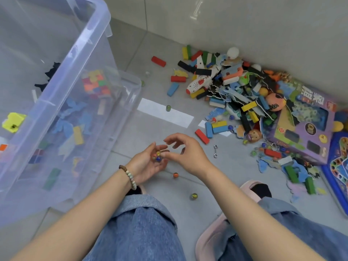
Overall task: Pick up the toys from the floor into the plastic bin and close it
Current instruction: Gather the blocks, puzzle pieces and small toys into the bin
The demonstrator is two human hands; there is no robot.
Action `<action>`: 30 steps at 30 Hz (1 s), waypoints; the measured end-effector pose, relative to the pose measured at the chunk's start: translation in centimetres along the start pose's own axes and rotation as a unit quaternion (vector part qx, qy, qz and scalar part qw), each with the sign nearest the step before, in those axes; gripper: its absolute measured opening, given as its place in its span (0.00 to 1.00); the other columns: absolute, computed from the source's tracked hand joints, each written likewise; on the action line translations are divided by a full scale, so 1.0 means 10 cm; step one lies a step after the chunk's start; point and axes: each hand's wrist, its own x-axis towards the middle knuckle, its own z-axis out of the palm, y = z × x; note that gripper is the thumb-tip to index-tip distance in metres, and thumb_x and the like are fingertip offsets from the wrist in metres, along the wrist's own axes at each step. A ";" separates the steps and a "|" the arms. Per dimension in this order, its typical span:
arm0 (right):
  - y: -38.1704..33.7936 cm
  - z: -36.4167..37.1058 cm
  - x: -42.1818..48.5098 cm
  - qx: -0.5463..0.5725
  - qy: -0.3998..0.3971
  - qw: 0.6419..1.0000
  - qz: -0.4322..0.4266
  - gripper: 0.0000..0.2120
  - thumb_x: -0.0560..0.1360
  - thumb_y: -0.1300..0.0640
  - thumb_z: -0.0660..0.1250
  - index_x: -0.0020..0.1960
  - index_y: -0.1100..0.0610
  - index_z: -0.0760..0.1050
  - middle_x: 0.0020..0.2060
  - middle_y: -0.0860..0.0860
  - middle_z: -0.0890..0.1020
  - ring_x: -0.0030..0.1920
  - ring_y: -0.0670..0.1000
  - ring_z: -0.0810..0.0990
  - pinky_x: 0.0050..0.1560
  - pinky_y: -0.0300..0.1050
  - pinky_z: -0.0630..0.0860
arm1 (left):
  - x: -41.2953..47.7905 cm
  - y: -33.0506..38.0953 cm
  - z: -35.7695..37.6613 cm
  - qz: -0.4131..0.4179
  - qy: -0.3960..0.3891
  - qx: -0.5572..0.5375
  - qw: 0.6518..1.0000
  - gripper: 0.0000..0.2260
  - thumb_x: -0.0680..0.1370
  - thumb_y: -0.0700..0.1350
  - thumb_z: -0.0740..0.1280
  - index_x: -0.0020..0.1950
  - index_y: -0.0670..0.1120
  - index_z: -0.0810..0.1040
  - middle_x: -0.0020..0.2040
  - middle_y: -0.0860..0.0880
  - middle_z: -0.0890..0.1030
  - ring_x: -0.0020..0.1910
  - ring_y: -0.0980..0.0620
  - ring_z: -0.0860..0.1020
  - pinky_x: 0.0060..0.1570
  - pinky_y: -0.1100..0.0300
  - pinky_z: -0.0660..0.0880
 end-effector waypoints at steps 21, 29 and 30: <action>0.41 0.12 -0.61 0.077 0.185 0.977 0.071 0.11 0.68 0.61 0.74 0.42 0.47 0.76 0.43 0.46 0.80 0.43 0.44 0.77 0.47 0.33 0.72 | 0.00 -0.19 -0.09 0.059 0.020 0.235 0.970 0.12 0.82 0.45 0.56 0.44 0.44 0.74 0.38 0.48 0.74 0.30 0.55 0.73 0.26 0.68 0.73; 0.81 0.33 -1.18 0.041 0.150 0.977 0.145 0.13 0.68 0.67 0.72 0.44 0.50 0.77 0.45 0.47 0.77 0.43 0.43 0.77 0.43 0.28 0.72 | -0.01 -0.42 -0.04 0.122 -0.011 0.449 0.885 0.12 0.80 0.45 0.59 0.37 0.45 0.73 0.32 0.49 0.69 0.21 0.59 0.67 0.22 0.66 0.68; 0.82 0.36 -1.17 0.035 0.153 0.976 0.153 0.13 0.68 0.68 0.71 0.43 0.51 0.77 0.45 0.49 0.78 0.42 0.44 0.77 0.42 0.28 0.72 | -0.02 -0.44 -0.03 0.116 -0.007 0.430 0.895 0.12 0.80 0.44 0.59 0.38 0.44 0.73 0.33 0.48 0.70 0.21 0.59 0.69 0.23 0.66 0.71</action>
